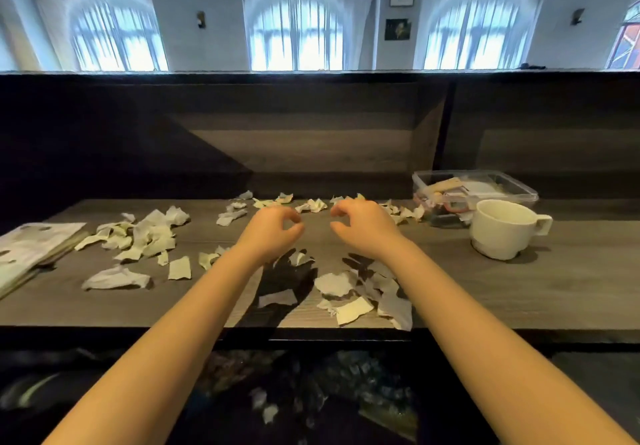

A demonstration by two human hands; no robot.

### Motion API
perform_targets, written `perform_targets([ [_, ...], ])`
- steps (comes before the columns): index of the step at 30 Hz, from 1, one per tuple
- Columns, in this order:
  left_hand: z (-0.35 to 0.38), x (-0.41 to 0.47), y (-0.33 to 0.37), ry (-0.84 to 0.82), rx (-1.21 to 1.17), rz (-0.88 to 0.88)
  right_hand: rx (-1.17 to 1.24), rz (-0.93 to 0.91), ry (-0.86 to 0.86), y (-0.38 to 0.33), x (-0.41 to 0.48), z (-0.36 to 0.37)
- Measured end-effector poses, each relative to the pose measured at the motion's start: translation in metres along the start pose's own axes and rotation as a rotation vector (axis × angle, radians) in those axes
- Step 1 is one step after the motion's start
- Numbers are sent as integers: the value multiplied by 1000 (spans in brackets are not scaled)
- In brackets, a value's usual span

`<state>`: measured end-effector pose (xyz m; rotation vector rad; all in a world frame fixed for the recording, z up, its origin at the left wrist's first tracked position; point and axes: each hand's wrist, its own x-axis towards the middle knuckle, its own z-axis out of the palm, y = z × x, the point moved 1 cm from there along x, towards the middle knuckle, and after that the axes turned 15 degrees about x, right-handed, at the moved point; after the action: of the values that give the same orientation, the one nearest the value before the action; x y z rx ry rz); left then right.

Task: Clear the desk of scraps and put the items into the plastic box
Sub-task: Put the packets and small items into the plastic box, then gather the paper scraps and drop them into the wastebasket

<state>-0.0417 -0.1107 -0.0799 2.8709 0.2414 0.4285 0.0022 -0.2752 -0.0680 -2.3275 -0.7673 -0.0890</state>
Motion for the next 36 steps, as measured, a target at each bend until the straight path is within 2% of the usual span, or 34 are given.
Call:
perform_targets([
  [6, -10, -46, -89, 42, -17, -189, -1, -95, -171, -59, -1, 68],
  [14, -18, -85, -200, 167, 116, -370, -97, -194, -332, -117, 19, 151],
  [22, -22, -86, -279, 77, 252, -530, -148, -264, -374, -154, 48, 219],
  [29, -20, -58, -296, -23, 347, -401, -112, -200, -452, -161, 76, 245],
  [36, -8, -6, -300, -106, 319, -350, -117, -195, -360, -135, 98, 235],
])
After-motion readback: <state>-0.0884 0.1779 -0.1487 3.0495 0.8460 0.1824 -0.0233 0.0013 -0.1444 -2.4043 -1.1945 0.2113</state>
